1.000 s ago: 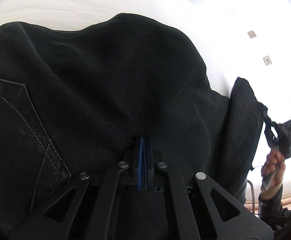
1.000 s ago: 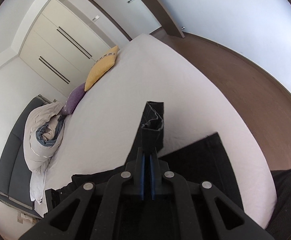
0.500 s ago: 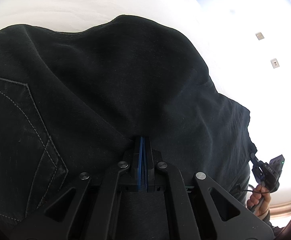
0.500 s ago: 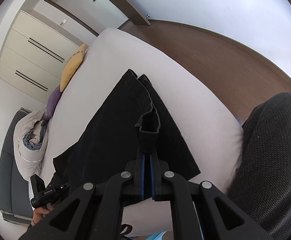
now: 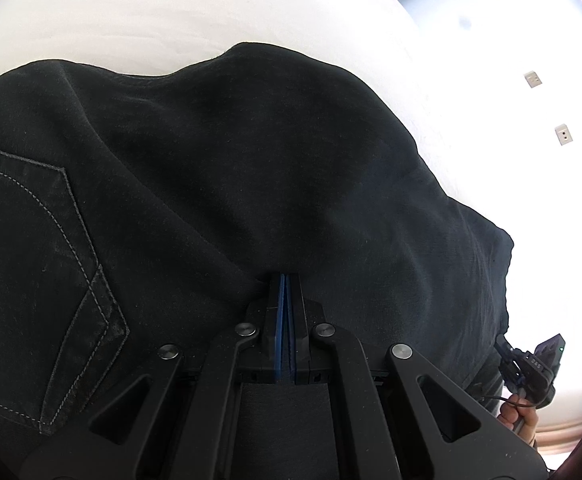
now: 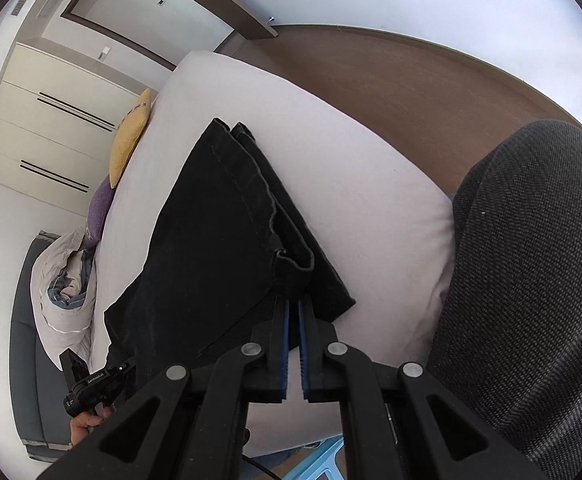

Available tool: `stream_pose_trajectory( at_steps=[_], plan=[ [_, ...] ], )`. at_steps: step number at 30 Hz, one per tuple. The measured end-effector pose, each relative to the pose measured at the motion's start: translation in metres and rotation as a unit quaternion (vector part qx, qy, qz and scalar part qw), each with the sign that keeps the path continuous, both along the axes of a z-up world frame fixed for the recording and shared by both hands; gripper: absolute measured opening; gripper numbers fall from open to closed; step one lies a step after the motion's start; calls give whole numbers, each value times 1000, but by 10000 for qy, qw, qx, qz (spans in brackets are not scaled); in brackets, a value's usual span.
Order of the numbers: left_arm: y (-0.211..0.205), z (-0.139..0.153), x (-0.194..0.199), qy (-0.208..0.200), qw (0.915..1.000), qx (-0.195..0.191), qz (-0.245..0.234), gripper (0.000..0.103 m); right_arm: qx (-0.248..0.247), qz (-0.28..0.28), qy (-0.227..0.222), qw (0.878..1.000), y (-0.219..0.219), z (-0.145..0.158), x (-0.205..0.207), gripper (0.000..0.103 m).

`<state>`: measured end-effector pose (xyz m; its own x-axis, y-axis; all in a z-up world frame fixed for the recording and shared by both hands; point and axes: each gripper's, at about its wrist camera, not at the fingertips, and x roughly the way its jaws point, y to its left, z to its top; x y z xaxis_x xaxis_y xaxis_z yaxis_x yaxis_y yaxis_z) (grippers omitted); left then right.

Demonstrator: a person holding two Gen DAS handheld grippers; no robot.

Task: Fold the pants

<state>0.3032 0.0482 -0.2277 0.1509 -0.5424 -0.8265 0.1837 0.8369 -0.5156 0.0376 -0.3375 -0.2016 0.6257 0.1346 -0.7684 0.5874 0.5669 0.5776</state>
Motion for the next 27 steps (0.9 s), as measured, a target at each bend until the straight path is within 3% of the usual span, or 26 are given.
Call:
stream_pose_trajectory(
  at_steps=[3, 9, 12, 15, 16, 21, 27],
  plan=[
    [-5, 0, -1, -59, 10000, 78, -11, 1, 32, -109, 57, 9999, -3, 0, -5, 0],
    [-7, 0, -7, -90, 9999, 79, -12, 1, 166, -276, 191, 9993, -11, -1, -23, 3],
    [-5, -1, -8, -72, 10000, 30, 3, 1, 196, -279, -192, 9992, -15, 14, -27, 7],
    [-4, -3, -10, -68, 10000, 19, 35, 1, 815, -433, -531, 9943, -21, 11, -25, 17],
    [-4, -3, -10, -73, 10000, 22, 41, 1, 933, -431, -548, 9932, -20, 8, -23, 25],
    [-2, -3, -12, -74, 9999, 17, 71, 1, 1360, -410, -431, 9889, -12, -7, -7, 26],
    [2, 1, -11, -84, 9999, 20, 82, 1, 1702, -645, -479, 9821, -16, -16, -6, 37]
  ],
)
